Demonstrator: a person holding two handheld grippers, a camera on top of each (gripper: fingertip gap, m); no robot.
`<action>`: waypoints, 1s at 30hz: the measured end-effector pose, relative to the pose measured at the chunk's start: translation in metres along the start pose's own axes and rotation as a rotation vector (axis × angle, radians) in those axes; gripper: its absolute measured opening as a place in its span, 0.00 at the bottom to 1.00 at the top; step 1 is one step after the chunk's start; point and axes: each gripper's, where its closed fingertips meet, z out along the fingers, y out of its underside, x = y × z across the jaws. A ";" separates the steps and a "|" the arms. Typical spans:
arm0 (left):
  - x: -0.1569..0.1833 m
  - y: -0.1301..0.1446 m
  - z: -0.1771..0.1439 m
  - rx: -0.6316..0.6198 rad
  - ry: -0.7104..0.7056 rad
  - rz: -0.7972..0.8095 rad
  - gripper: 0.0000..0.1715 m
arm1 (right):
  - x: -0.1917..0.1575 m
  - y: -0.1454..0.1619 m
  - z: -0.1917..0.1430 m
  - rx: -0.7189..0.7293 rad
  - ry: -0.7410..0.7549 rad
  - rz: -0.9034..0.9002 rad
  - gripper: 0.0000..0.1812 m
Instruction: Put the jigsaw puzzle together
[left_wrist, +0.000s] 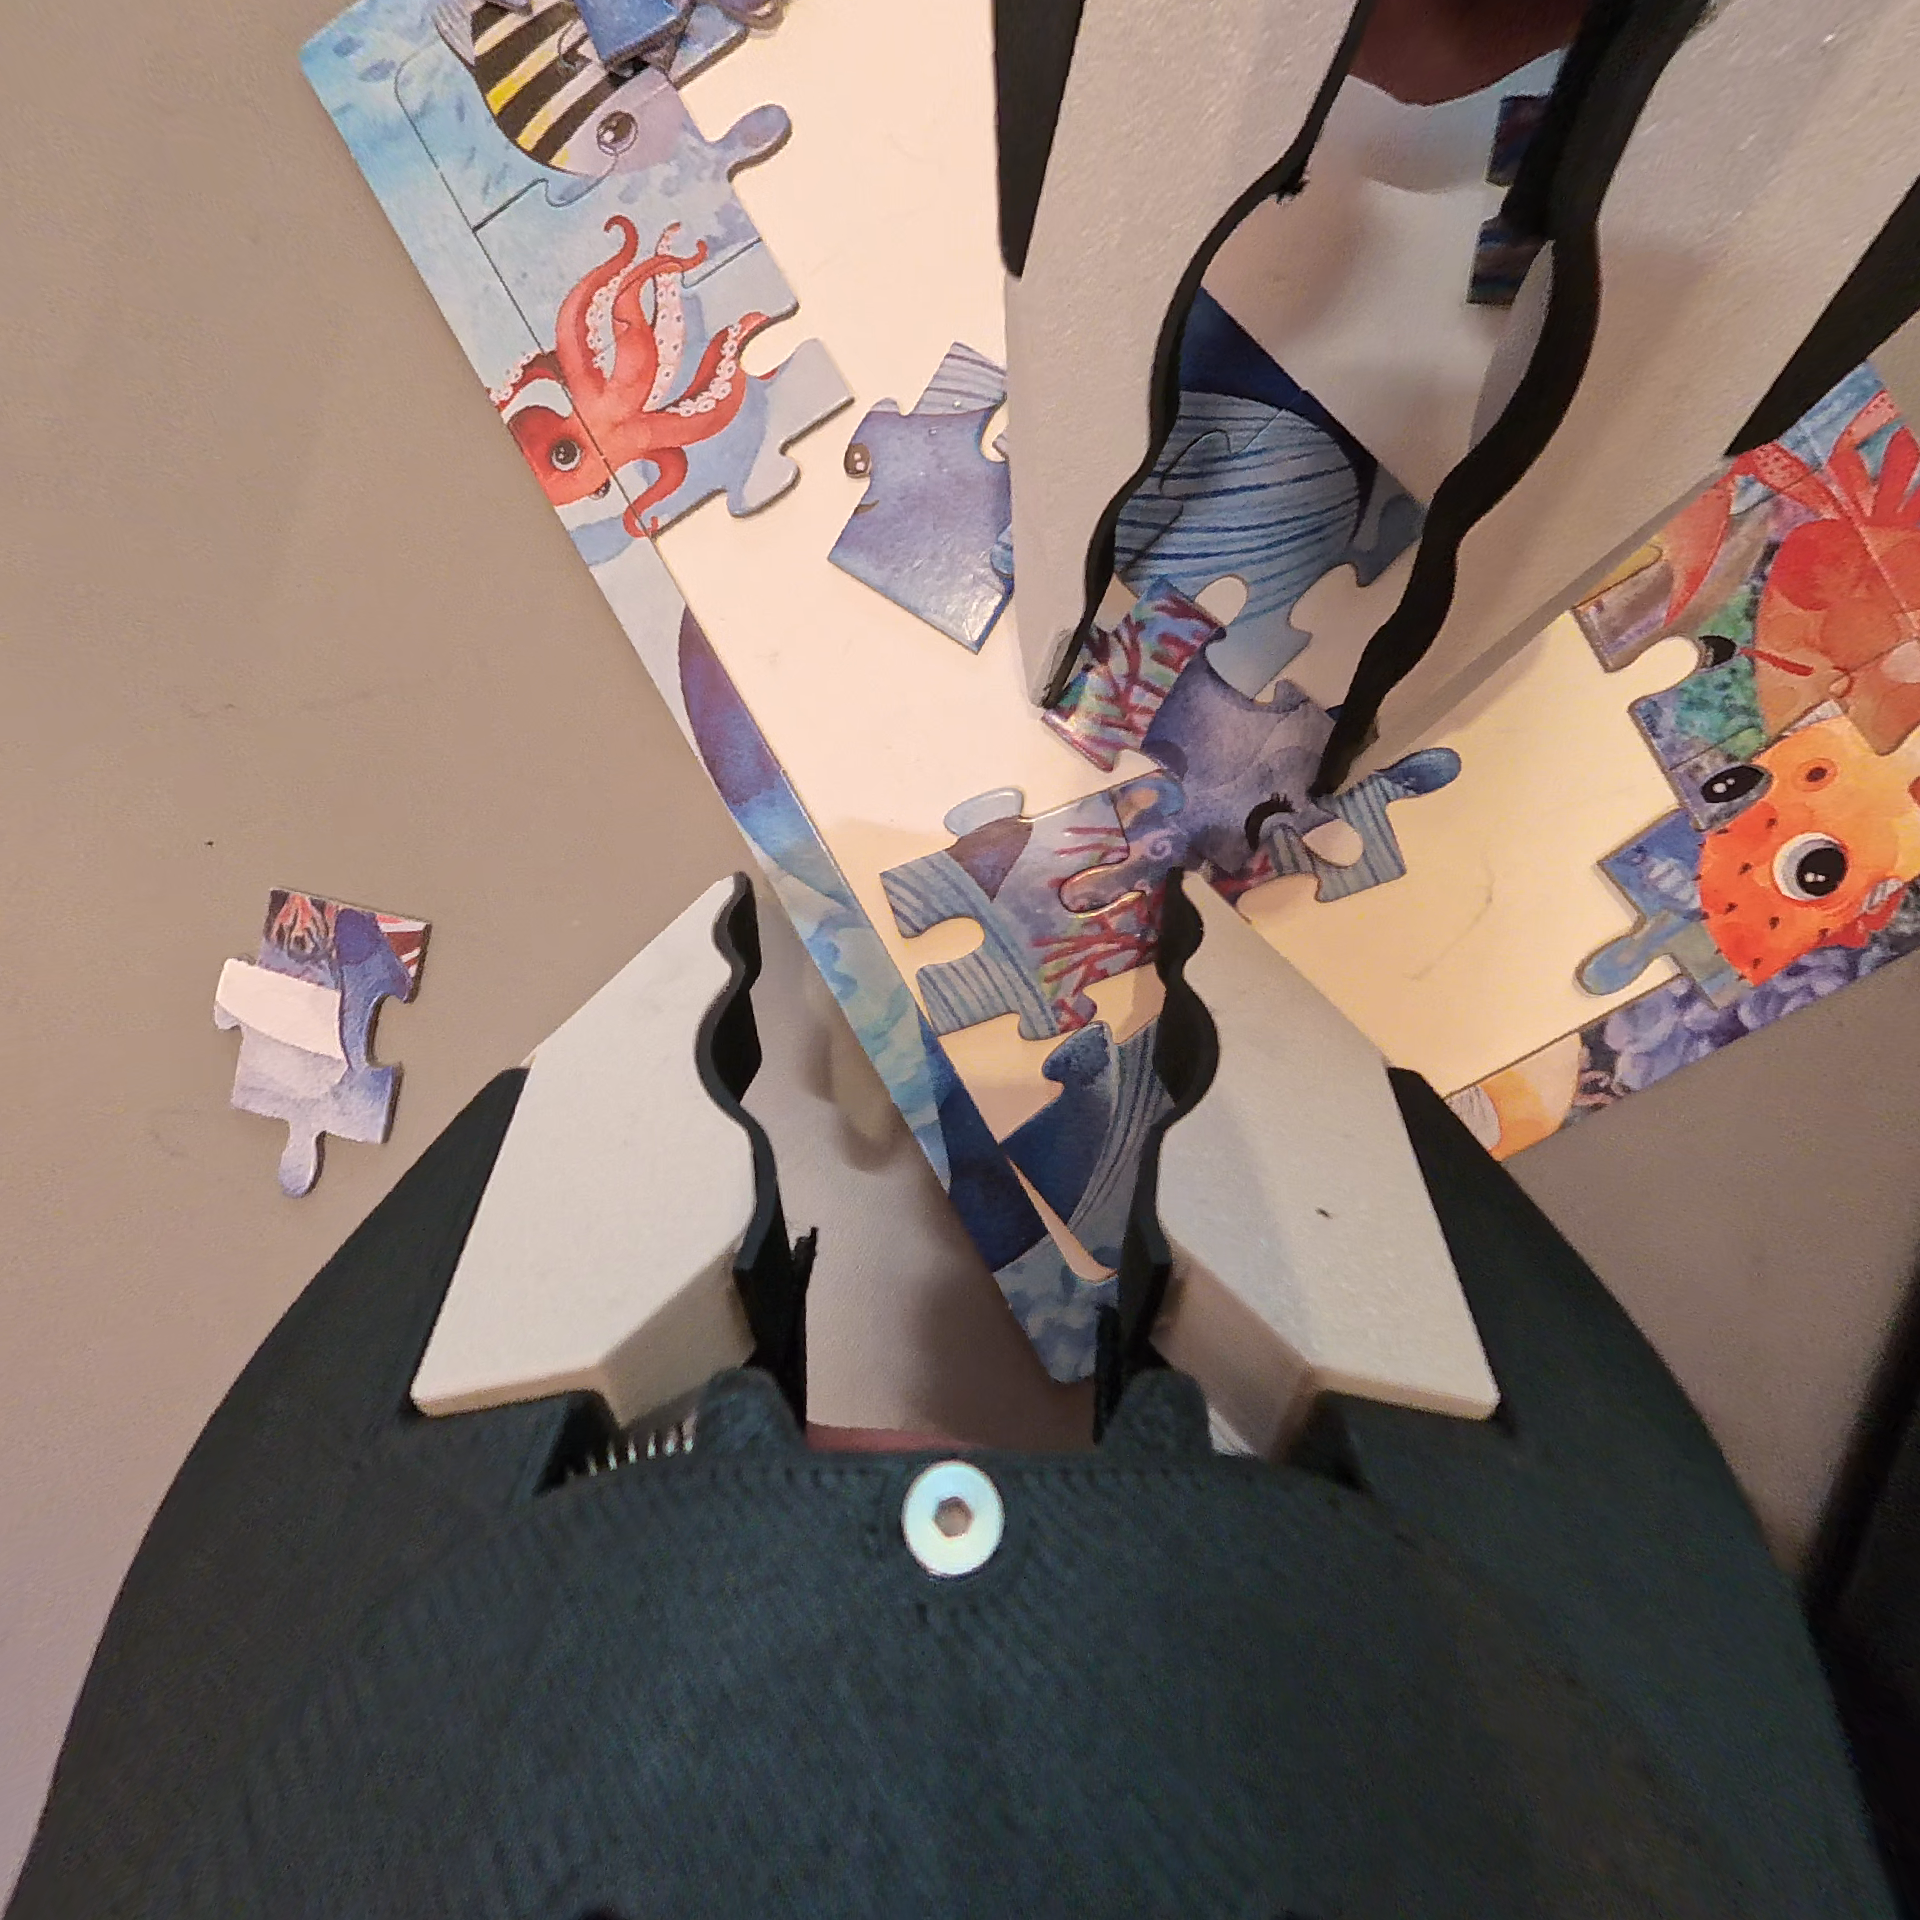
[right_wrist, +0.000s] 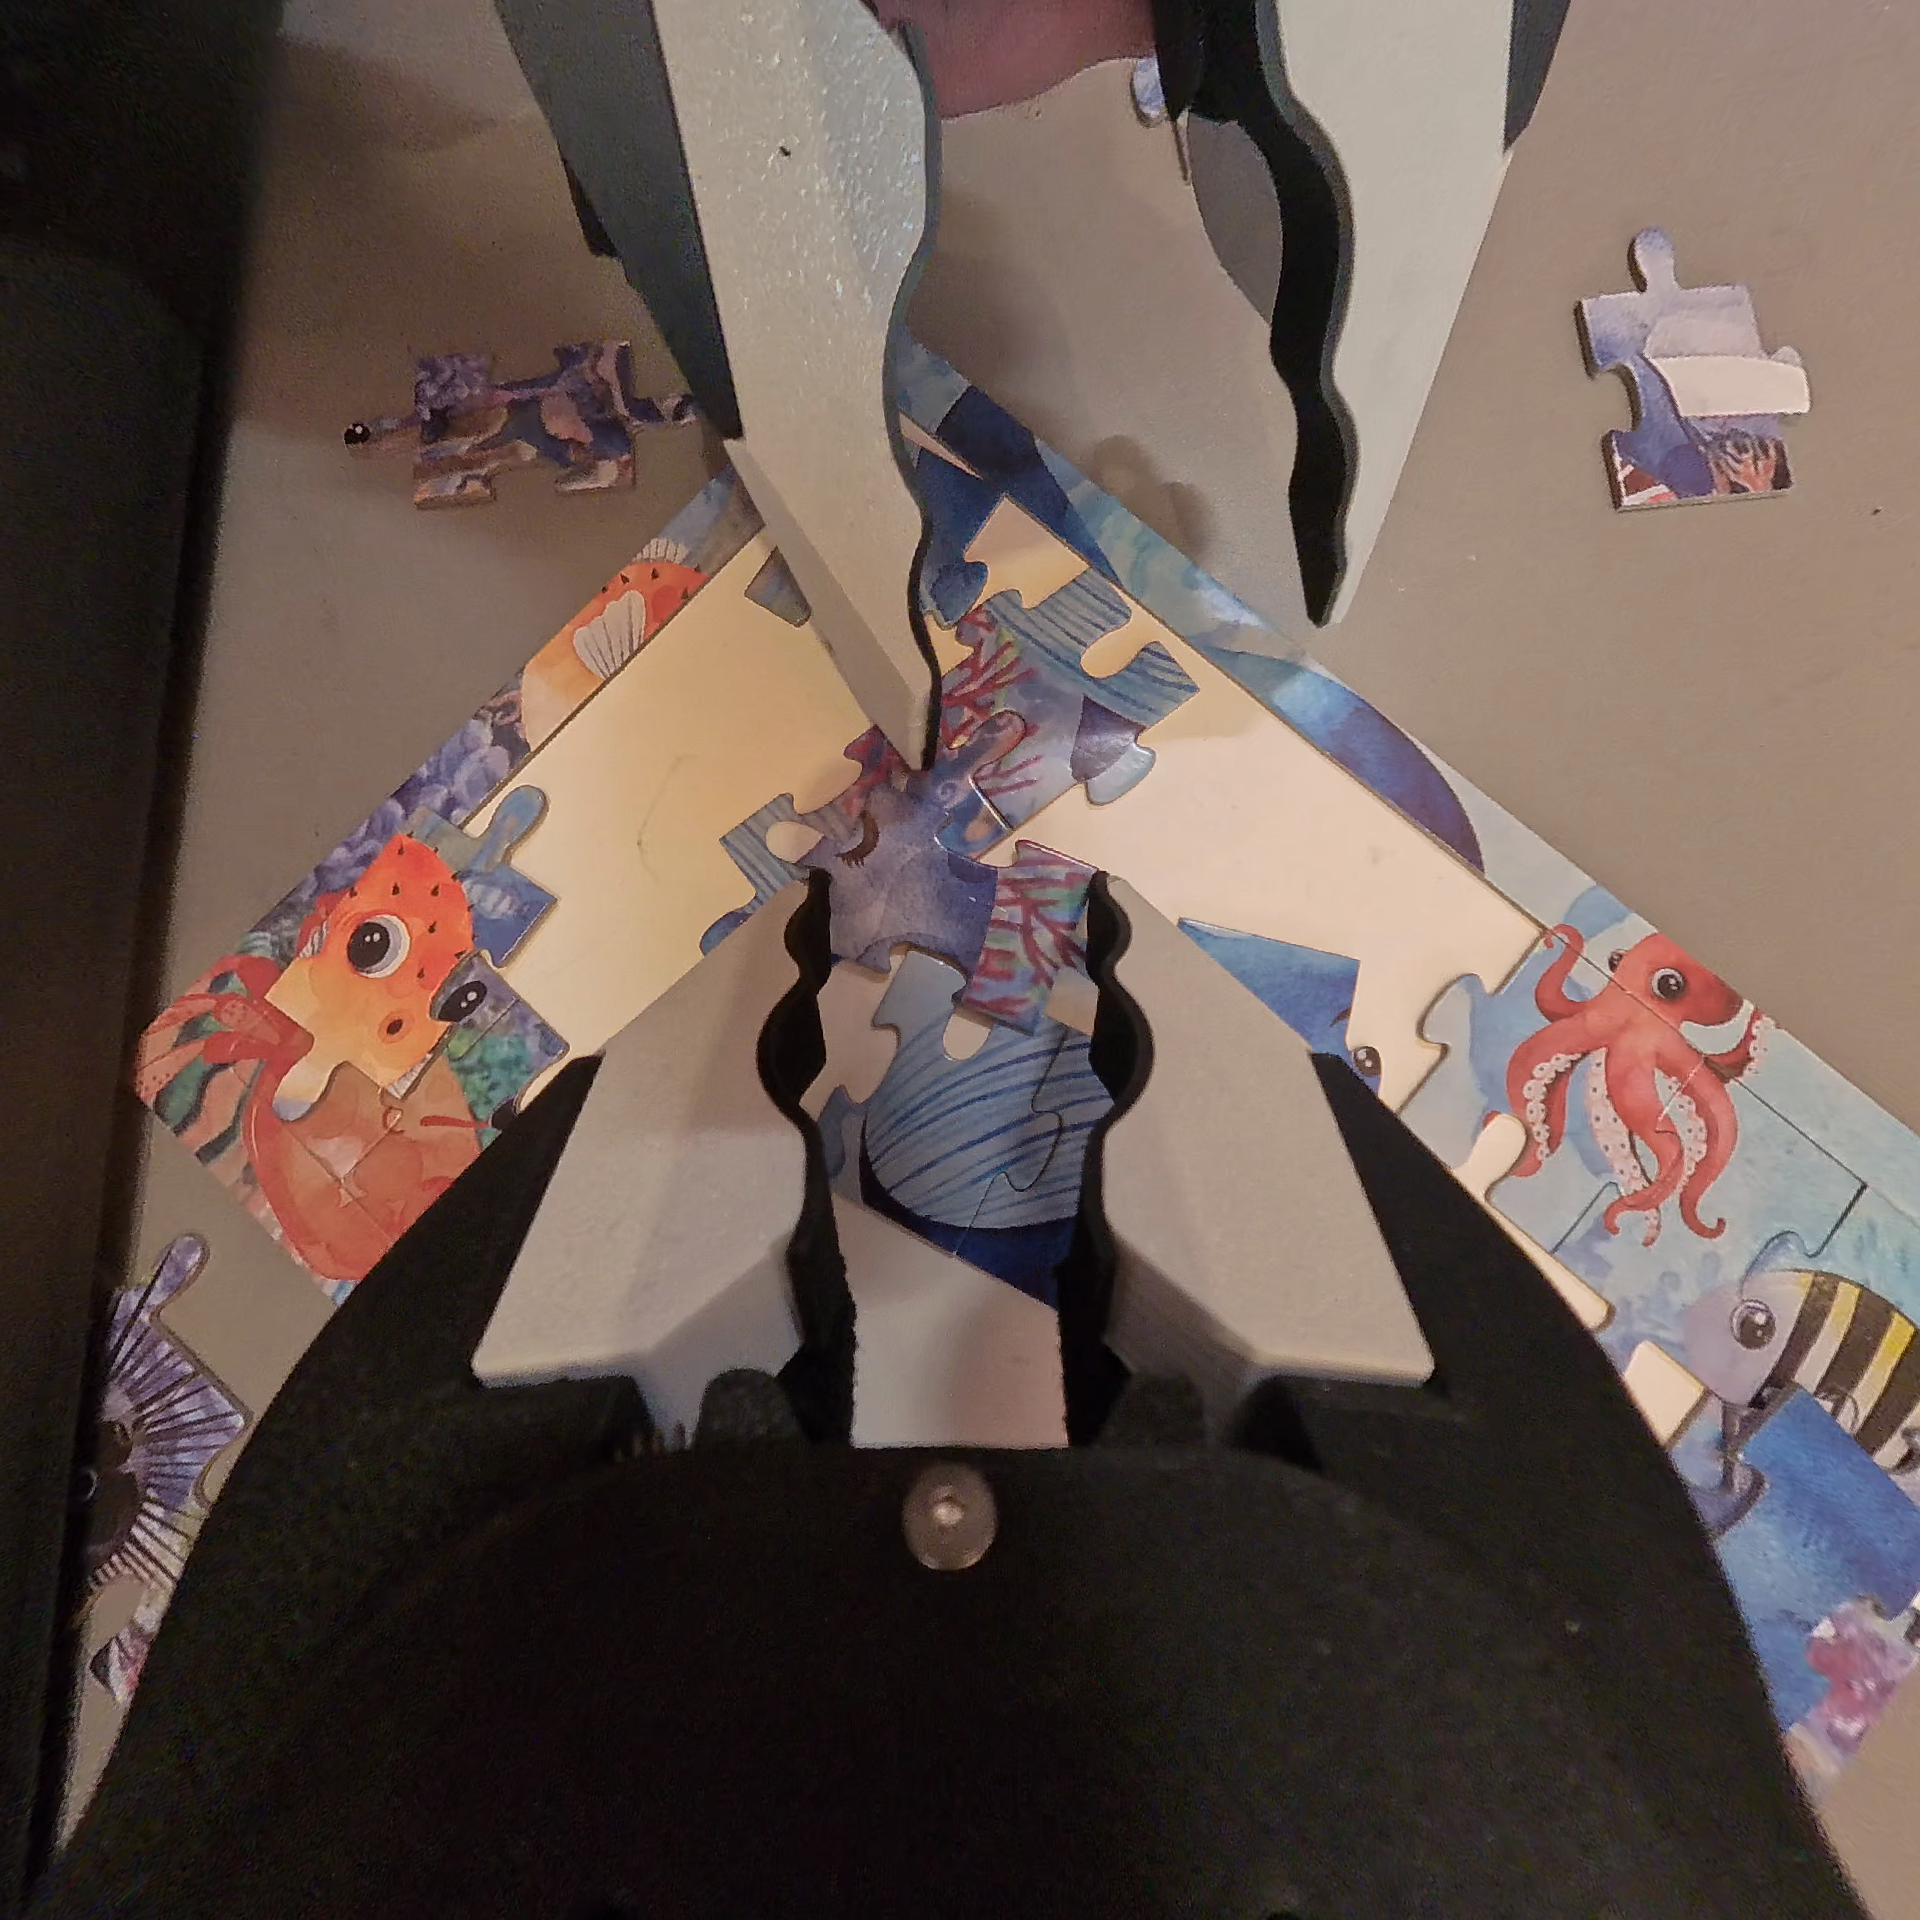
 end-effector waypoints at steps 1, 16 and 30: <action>-0.001 0.000 -0.001 0.006 -0.004 -0.003 0.44 | 0.000 0.000 0.000 -0.001 0.002 -0.003 0.27; 0.010 -0.045 -0.019 0.283 0.192 -0.159 0.16 | 0.034 -0.028 -0.048 0.127 0.301 -0.160 0.26; 0.015 -0.055 -0.028 0.384 0.308 -0.222 0.11 | 0.032 -0.030 -0.057 0.134 0.343 -0.260 0.02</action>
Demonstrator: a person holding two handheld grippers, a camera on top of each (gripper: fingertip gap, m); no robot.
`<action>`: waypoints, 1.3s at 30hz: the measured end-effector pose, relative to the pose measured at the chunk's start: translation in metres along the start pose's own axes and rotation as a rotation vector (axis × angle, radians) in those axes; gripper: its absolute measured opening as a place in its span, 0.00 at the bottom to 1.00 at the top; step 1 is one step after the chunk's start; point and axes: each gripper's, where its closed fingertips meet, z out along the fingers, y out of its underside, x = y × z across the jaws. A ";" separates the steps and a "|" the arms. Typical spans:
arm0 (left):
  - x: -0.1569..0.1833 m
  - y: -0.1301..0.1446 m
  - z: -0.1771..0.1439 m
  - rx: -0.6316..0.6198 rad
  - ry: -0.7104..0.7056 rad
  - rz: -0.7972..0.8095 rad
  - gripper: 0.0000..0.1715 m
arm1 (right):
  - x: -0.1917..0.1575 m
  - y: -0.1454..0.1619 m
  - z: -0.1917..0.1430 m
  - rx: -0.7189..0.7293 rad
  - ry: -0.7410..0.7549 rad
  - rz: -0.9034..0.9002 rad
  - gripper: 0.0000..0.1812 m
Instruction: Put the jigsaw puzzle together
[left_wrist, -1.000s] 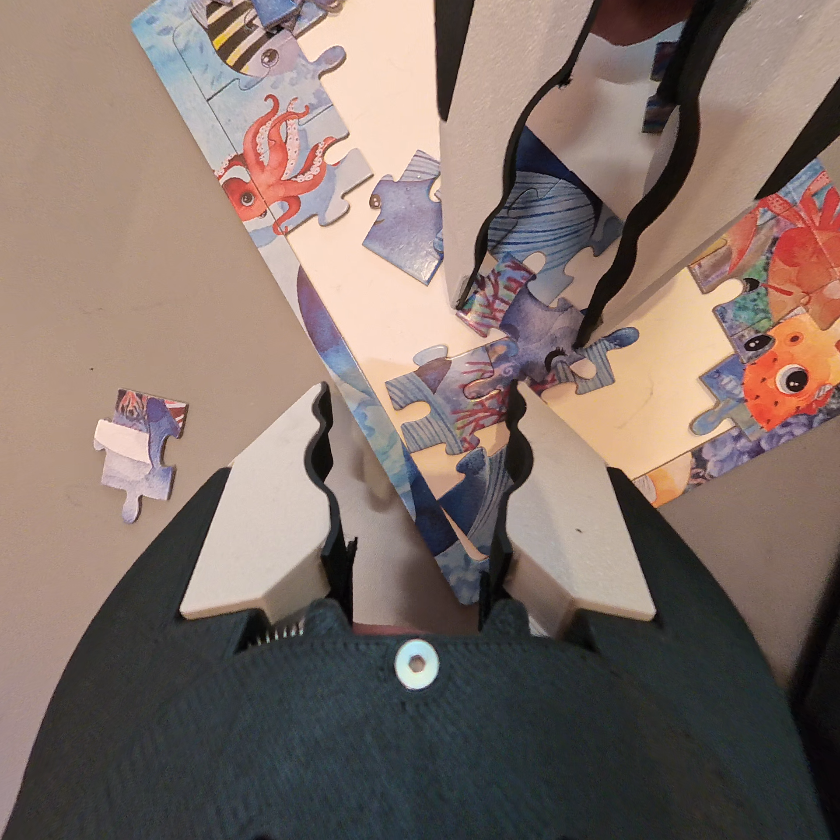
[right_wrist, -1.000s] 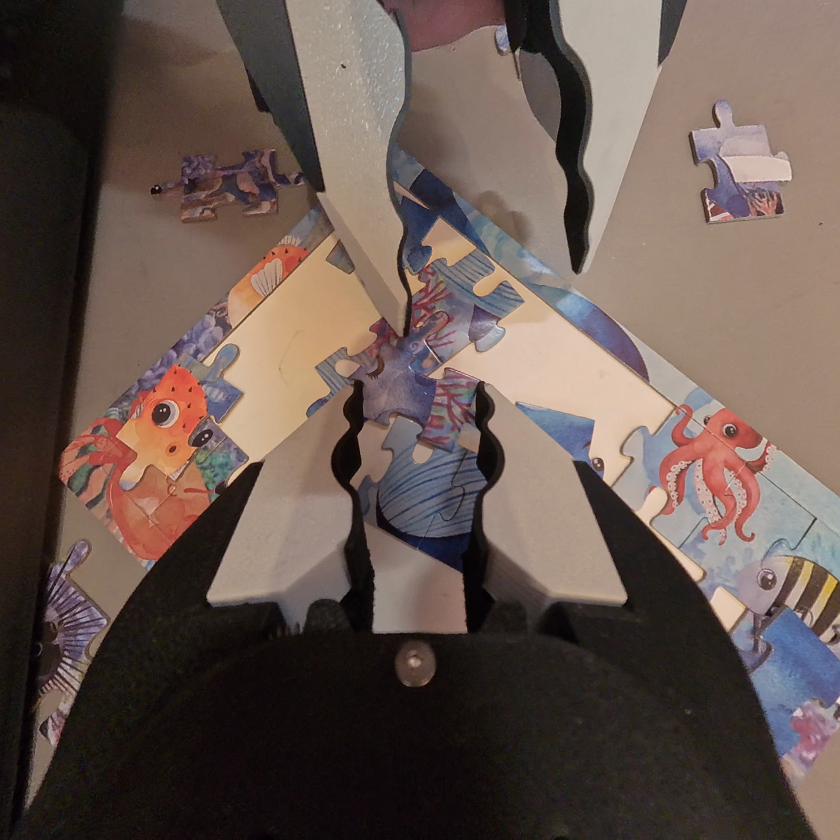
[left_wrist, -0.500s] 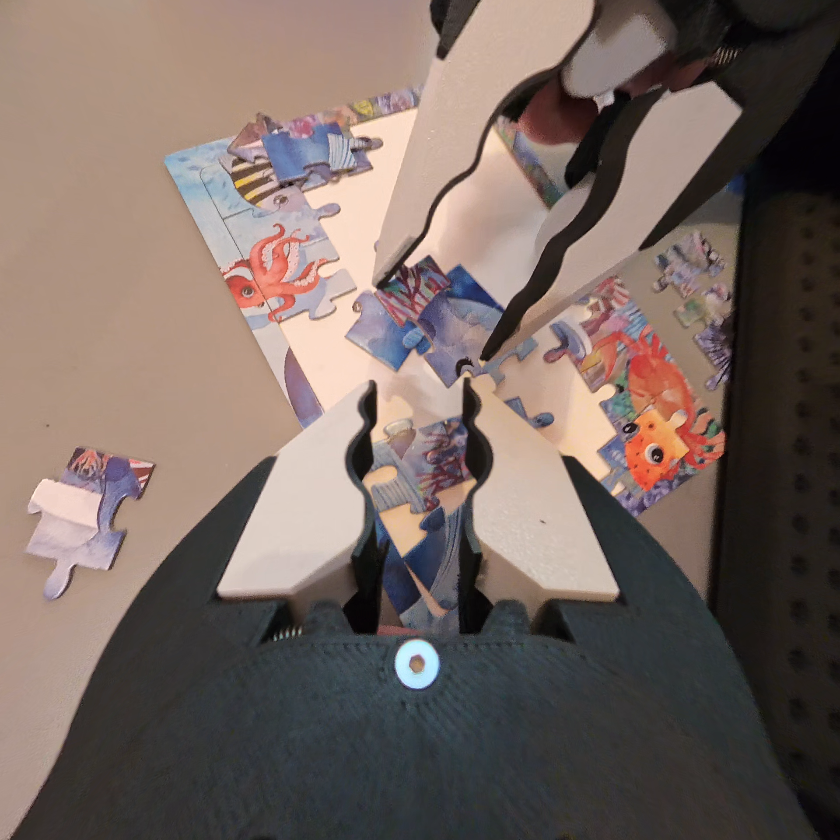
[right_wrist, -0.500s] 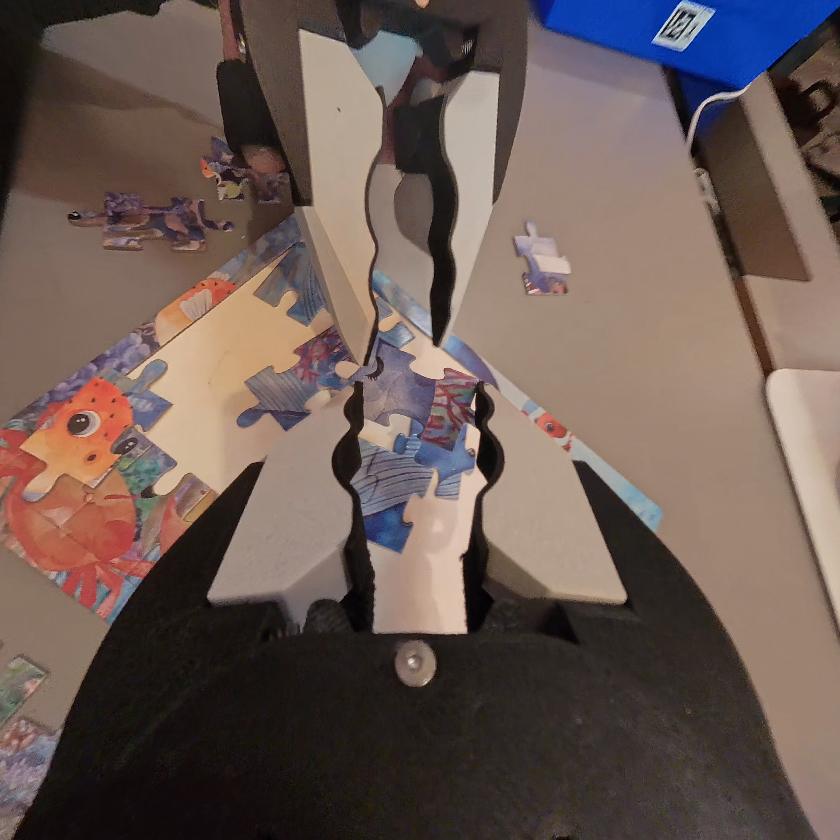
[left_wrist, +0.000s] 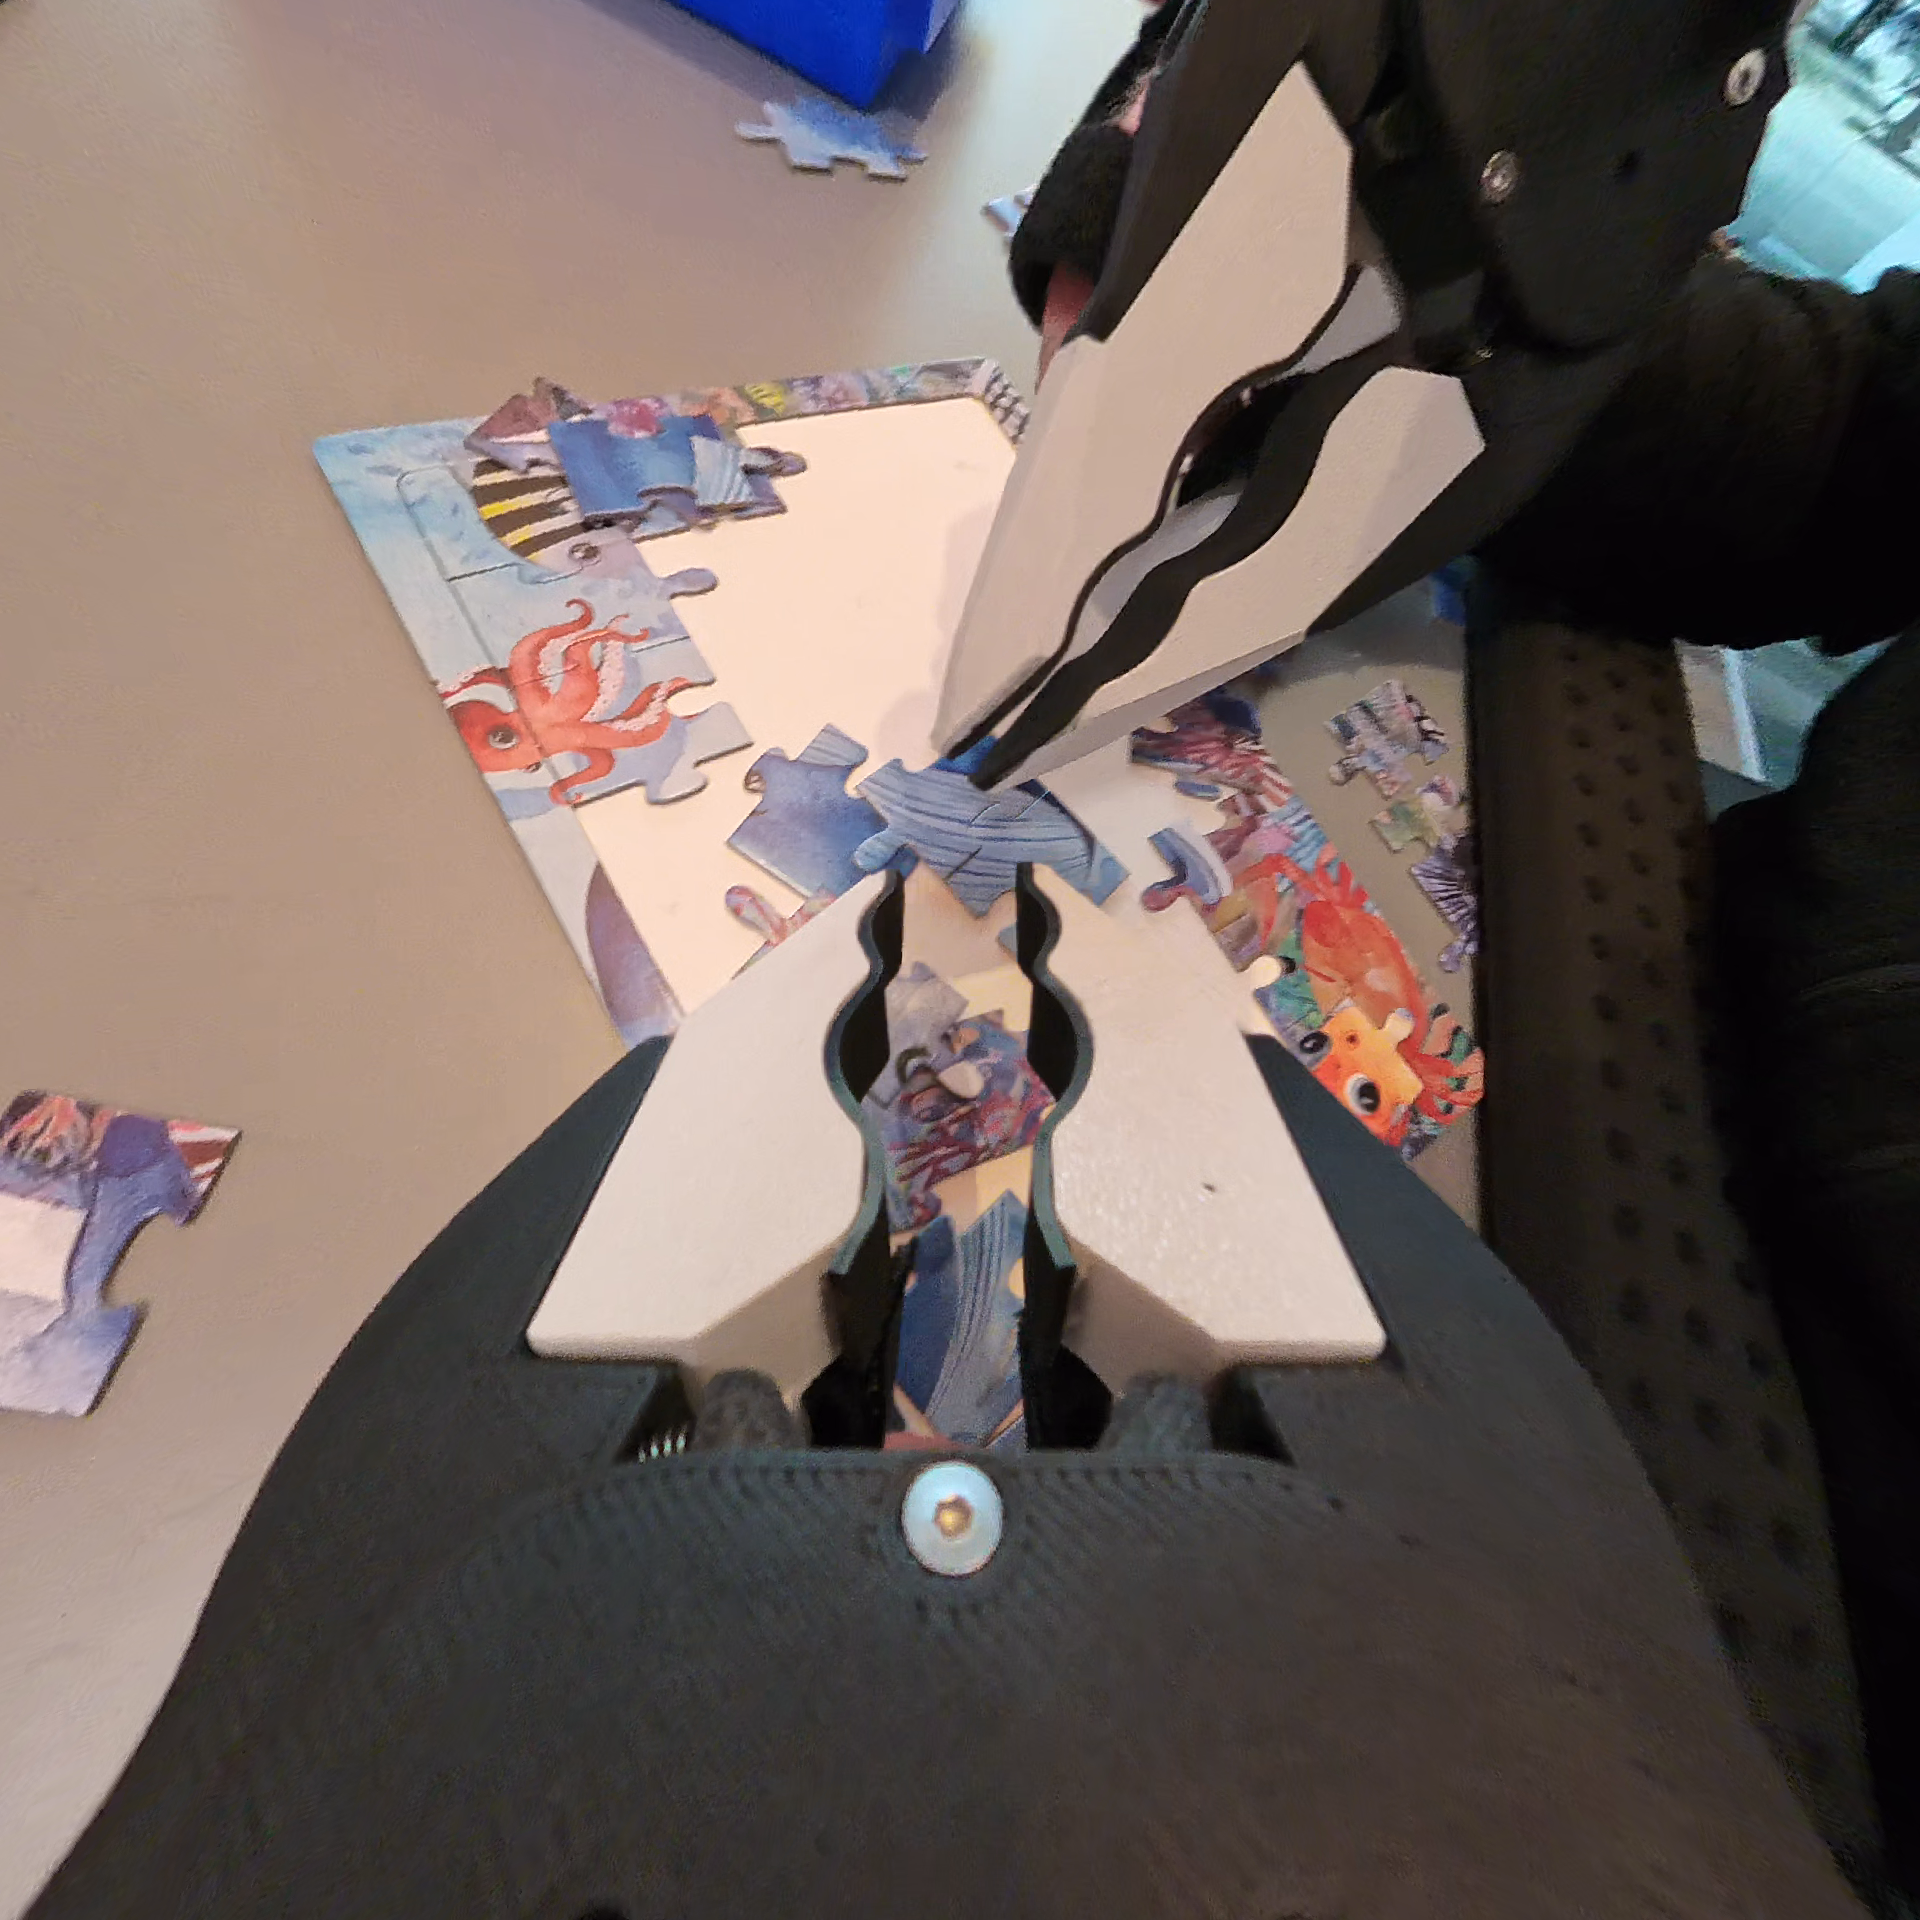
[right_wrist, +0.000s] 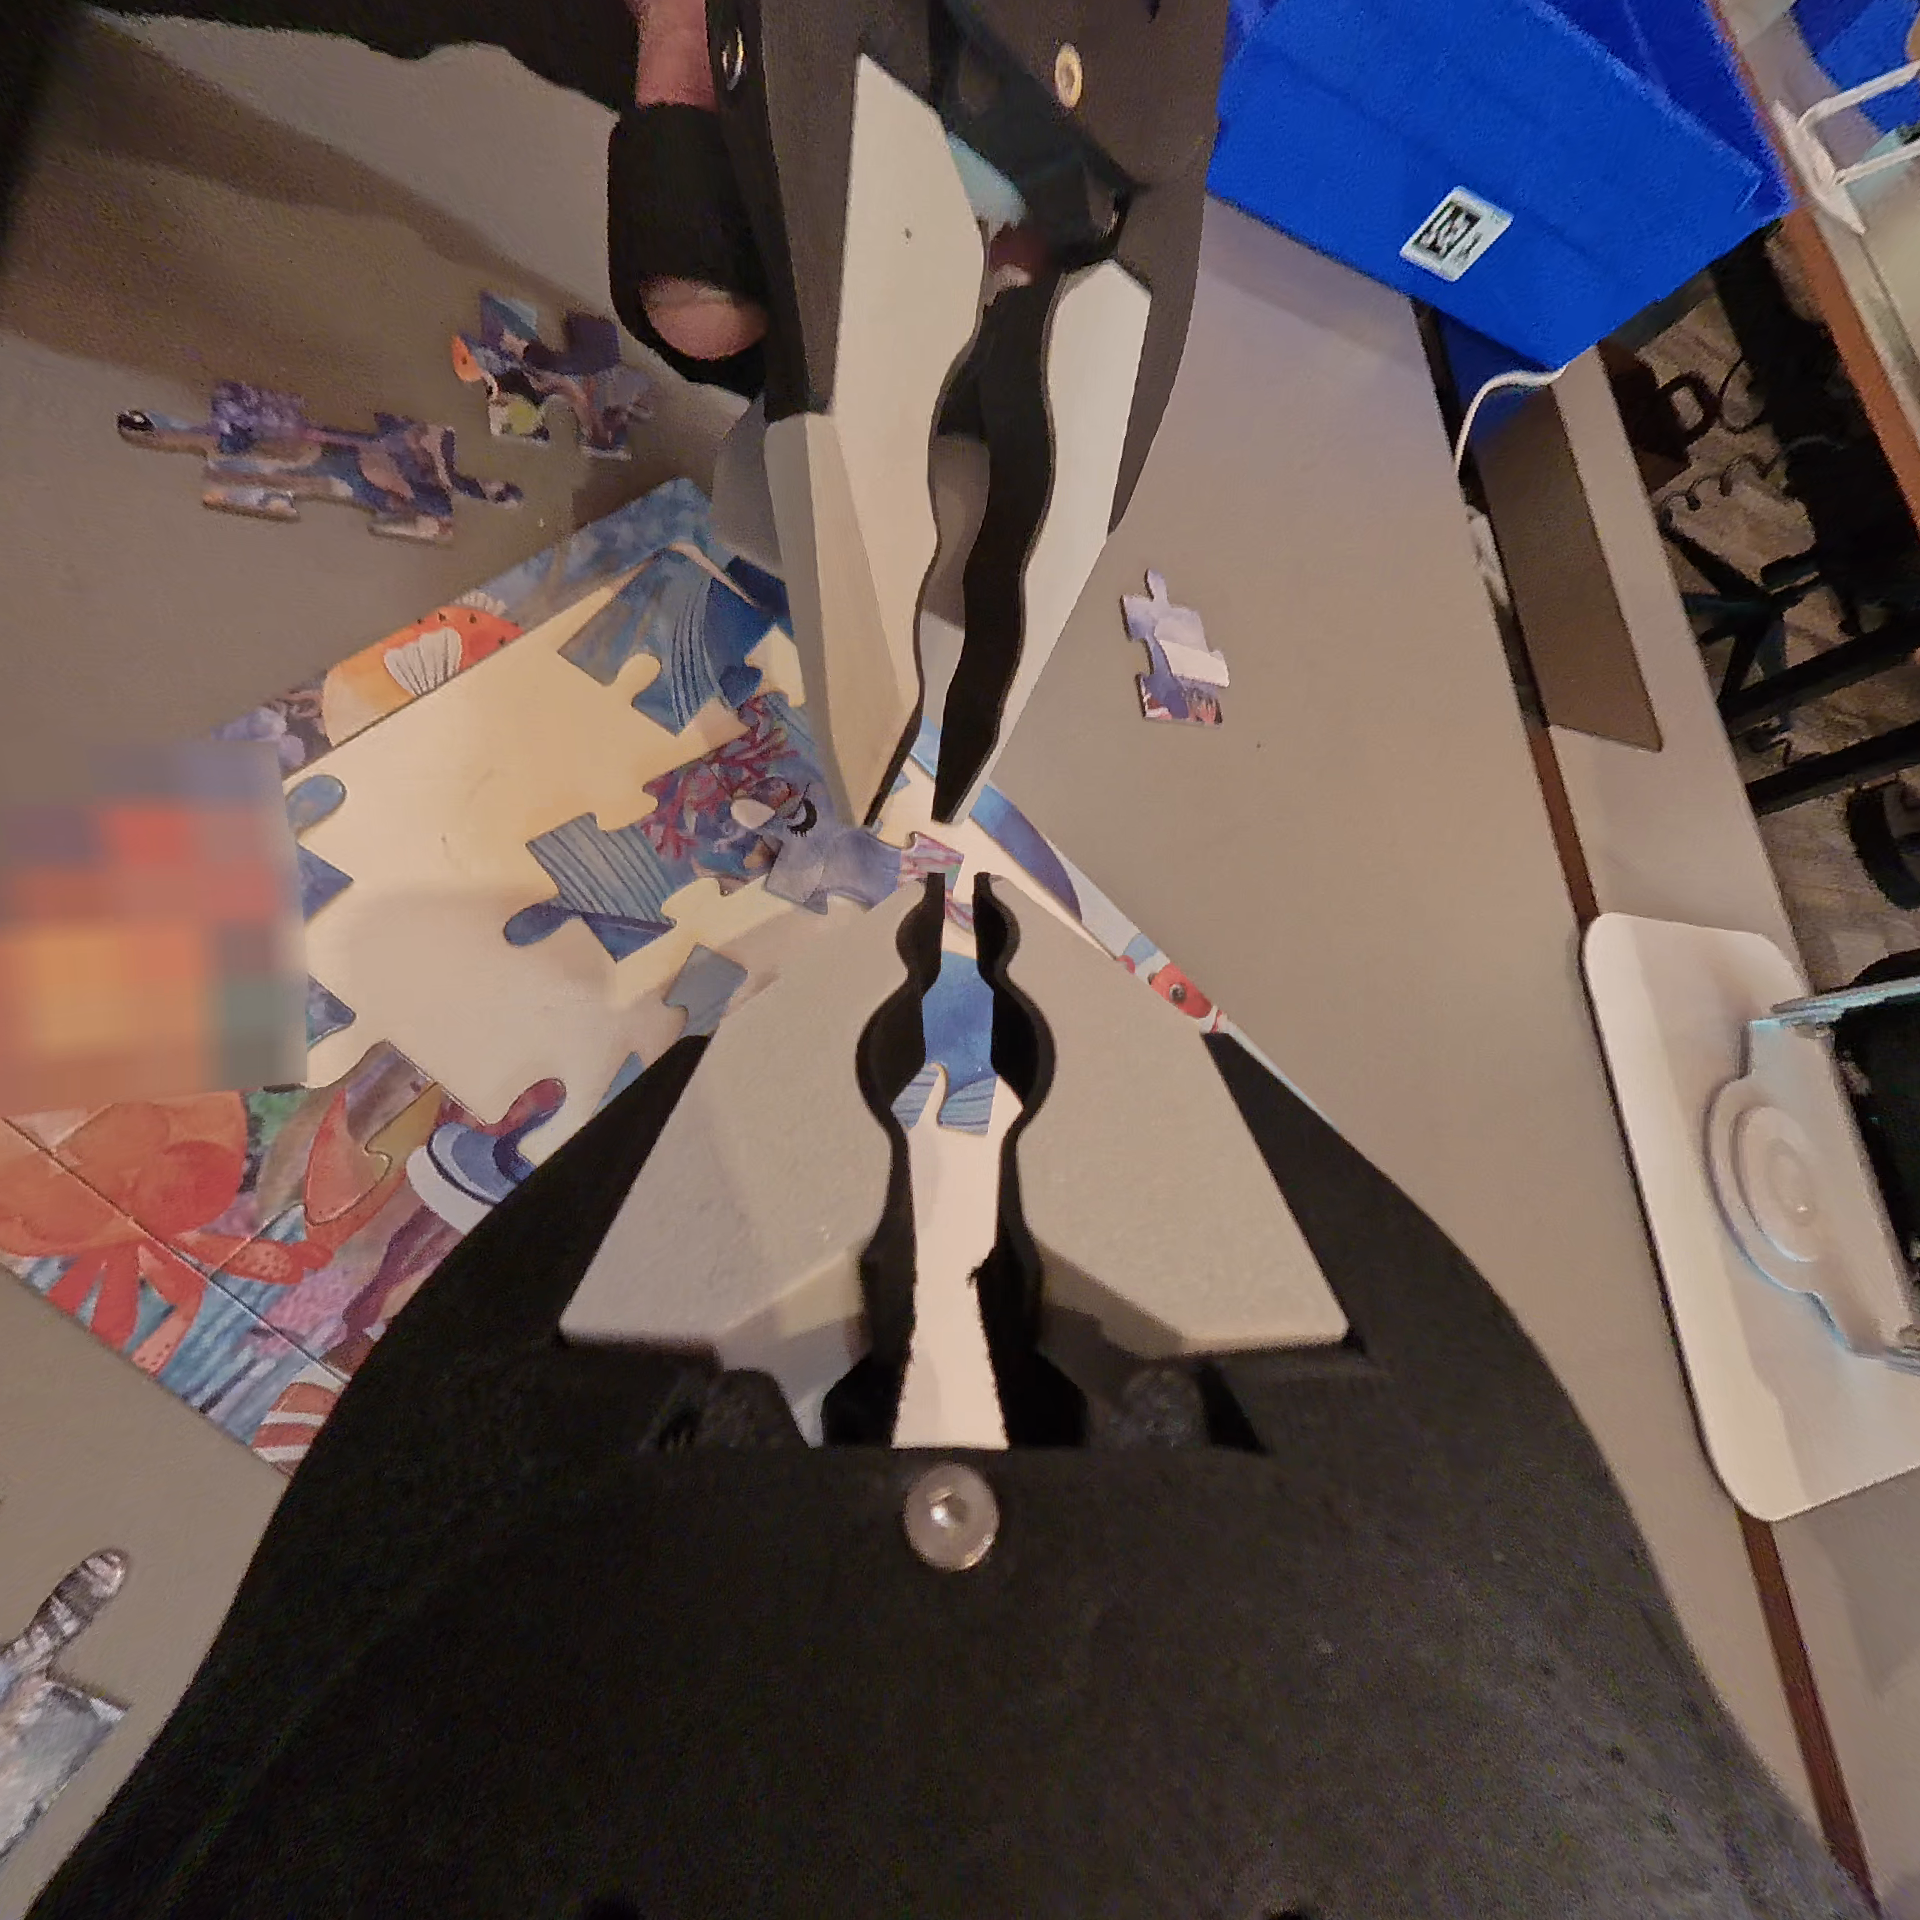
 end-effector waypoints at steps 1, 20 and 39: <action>-0.006 0.006 0.000 -0.033 -0.035 0.004 0.12 | 0.000 0.002 0.001 -0.003 -0.008 0.018 0.03; -0.026 0.052 0.007 -0.296 -0.183 0.050 0.14 | -0.039 0.035 0.035 -0.165 -0.273 0.249 0.16; -0.022 0.052 0.008 -0.295 -0.162 0.035 0.14 | -0.038 0.025 0.042 -0.134 -0.277 0.336 0.01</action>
